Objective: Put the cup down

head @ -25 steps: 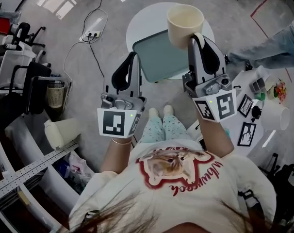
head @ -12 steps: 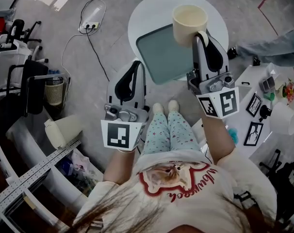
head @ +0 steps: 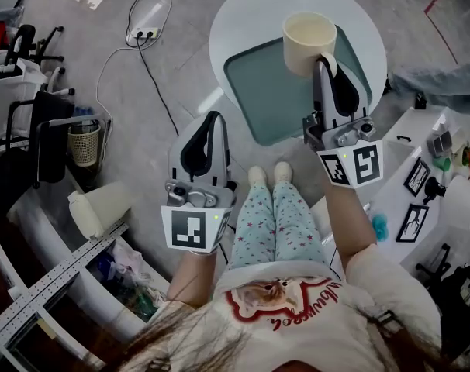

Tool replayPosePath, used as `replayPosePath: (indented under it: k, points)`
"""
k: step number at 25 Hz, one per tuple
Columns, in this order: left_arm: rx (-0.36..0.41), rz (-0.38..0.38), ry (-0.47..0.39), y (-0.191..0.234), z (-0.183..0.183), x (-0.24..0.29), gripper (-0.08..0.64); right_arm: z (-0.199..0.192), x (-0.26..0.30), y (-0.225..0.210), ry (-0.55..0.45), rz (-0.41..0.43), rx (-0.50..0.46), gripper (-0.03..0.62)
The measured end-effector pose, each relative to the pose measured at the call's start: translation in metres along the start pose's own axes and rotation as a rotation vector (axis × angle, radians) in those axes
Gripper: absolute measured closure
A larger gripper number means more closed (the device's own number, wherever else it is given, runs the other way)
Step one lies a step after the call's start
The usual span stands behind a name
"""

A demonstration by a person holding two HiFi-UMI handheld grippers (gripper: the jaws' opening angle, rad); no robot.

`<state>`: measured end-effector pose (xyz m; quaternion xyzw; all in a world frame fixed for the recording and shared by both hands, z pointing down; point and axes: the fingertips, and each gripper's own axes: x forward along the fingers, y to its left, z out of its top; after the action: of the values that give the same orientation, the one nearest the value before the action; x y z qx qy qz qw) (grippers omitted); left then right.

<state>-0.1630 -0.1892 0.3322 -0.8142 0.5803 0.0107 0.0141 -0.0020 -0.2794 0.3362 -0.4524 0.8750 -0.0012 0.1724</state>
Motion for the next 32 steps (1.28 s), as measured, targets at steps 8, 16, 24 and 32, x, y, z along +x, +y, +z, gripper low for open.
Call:
replayPosePath:
  k: [8, 16, 24, 32]
  points:
    - [-0.014, 0.023, 0.024, 0.006, -0.025, -0.002, 0.546, -0.039, 0.005, -0.010, 0.025, -0.009, 0.028, 0.535]
    - [-0.038, 0.040, 0.040, 0.004, -0.039, -0.005, 0.546, -0.062, 0.006, -0.018, 0.053, -0.019, 0.045, 0.535]
    - [-0.049, 0.058, 0.045, 0.008, -0.050, -0.003, 0.546, -0.087, 0.014, -0.027, 0.101, -0.021, 0.040, 0.535]
    - [-0.066, 0.068, 0.045, 0.014, -0.047, -0.001, 0.546, -0.103, 0.022, -0.032, 0.160, -0.027, 0.073, 0.535]
